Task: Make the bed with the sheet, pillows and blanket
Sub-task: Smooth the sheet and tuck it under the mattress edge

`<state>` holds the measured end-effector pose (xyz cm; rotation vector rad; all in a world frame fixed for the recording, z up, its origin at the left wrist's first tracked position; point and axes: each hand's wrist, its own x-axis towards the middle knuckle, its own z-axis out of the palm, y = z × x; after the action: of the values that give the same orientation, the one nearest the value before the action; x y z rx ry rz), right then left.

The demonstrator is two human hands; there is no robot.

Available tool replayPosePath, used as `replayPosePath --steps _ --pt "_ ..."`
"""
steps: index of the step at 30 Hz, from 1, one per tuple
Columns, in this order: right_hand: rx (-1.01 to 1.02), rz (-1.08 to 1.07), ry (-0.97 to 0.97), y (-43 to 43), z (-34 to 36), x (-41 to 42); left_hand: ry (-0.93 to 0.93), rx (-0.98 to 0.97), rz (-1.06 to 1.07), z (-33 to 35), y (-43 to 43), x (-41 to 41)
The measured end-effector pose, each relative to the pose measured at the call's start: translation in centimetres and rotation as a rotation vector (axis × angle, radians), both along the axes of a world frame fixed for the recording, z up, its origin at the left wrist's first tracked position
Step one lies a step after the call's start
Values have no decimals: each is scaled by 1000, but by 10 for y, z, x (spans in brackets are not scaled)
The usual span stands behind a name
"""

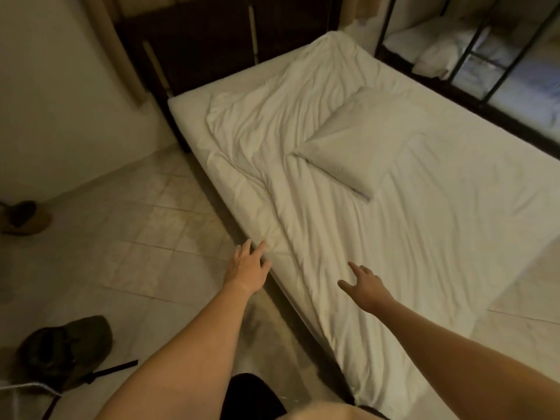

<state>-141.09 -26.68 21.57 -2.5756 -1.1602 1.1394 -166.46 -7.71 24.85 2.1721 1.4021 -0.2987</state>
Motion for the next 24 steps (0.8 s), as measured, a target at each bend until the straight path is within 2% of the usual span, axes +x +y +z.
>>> replayPosePath --steps 5,15,24 --pt "-31 -53 -39 56 4 -12 -8 1 -57 1 72 -18" --pt "-1 -264 -26 242 -1 -77 61 28 -214 18 295 -84" --pt "-9 -281 -56 378 3 -61 15 19 -223 22 441 -60"
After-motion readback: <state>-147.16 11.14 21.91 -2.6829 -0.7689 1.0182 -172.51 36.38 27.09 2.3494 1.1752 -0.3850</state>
